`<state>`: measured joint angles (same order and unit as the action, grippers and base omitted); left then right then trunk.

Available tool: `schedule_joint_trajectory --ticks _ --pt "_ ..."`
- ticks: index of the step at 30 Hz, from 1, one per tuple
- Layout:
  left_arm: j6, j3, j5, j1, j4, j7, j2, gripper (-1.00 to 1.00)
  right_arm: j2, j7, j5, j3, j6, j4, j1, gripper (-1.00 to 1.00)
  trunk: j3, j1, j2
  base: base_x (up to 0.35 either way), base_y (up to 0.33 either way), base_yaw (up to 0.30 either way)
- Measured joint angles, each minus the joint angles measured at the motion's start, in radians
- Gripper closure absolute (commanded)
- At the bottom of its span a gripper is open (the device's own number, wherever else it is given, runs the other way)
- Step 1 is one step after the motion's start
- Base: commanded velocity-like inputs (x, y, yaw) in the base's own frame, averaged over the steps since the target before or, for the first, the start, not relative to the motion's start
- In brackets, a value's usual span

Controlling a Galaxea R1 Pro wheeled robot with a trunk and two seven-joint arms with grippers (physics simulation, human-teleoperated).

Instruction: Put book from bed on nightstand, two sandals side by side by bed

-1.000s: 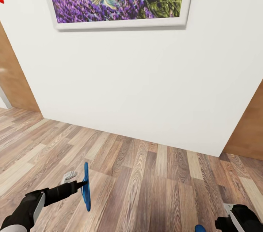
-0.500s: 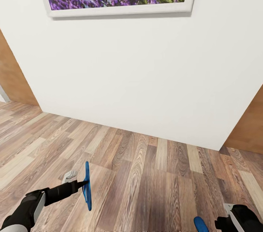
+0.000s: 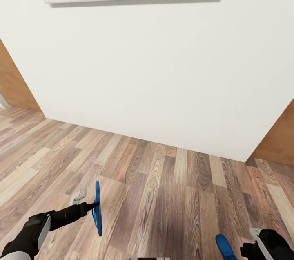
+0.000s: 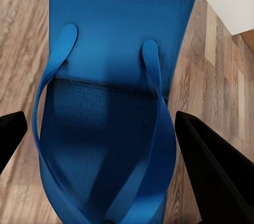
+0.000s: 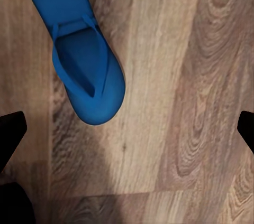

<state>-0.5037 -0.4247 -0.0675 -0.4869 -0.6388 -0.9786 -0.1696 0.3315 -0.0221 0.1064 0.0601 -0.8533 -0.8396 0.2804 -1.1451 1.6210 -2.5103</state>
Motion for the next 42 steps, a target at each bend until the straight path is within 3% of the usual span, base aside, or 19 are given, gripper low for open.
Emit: schedule_joint_trajectory --ticks 31,34,38,42 --pt "0.000 0.001 0.000 0.000 0.000 0.000 0.000 1.00 0.000 0.009 -0.002 -0.002 0.005 0.001 0.000 -1.00 -0.120 0.014 -0.007 0.000 0.000 0.000" --pt "0.000 0.001 0.000 0.000 -0.001 -0.004 0.000 1.00 -0.001 0.011 -0.026 -0.005 0.007 0.002 0.000 -1.00 -0.132 0.015 -0.008 0.000 0.000 0.000" --pt "0.000 0.002 0.000 0.000 -0.001 0.001 0.001 1.00 -0.033 0.011 -0.123 -0.006 0.009 0.002 0.003 -1.00 -0.147 0.017 -0.009 0.000 0.000 0.000" --pt "0.000 0.001 0.000 0.000 -0.001 0.001 0.000 1.00 -0.046 0.005 -0.148 -0.006 0.009 0.001 0.054 -1.00 -0.162 0.019 -0.010 0.000 0.000 0.000"
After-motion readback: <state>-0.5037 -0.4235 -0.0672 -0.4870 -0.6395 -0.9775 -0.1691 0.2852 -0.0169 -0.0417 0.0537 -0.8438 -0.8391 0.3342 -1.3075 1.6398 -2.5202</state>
